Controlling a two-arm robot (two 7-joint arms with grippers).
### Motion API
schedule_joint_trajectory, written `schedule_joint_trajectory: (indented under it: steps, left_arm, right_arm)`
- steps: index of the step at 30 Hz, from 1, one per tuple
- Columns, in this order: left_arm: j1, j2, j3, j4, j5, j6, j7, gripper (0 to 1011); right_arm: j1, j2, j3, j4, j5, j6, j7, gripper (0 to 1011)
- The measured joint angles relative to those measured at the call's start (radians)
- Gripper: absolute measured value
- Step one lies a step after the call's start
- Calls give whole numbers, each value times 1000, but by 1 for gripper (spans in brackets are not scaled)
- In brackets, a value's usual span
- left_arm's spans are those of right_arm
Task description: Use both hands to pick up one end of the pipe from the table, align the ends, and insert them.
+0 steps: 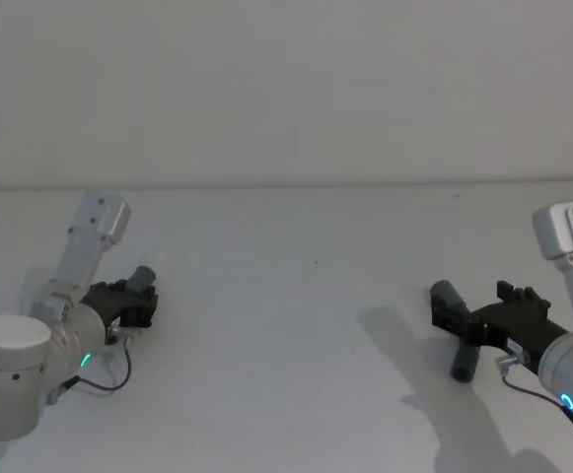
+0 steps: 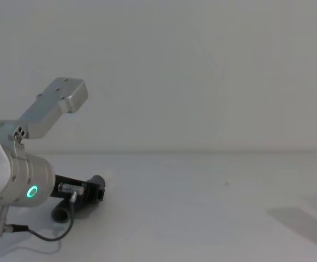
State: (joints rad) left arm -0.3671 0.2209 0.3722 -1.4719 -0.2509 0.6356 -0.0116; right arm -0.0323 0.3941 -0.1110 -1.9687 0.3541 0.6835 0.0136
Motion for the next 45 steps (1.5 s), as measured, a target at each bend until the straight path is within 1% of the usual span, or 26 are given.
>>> schedule_joint_trajectory:
  steps: [4, 17, 36, 45]
  left_arm:
    - [0, 0, 0, 0, 0, 0, 0, 354]
    - [0, 0, 0, 0, 0, 0, 0, 354]
    - [0, 0, 0, 0, 0, 0, 0, 354]
    - [0, 0, 0, 0, 0, 0, 0, 354]
  right_arm:
    - [11, 4, 1, 13, -1, 18, 3, 1002]
    - [37, 6, -1, 67, -15, 48, 11, 1002]
    - [74, -4, -9, 144, -37, 63, 19, 1001]
    - [89, -17, -9, 169, -46, 70, 18, 1002]
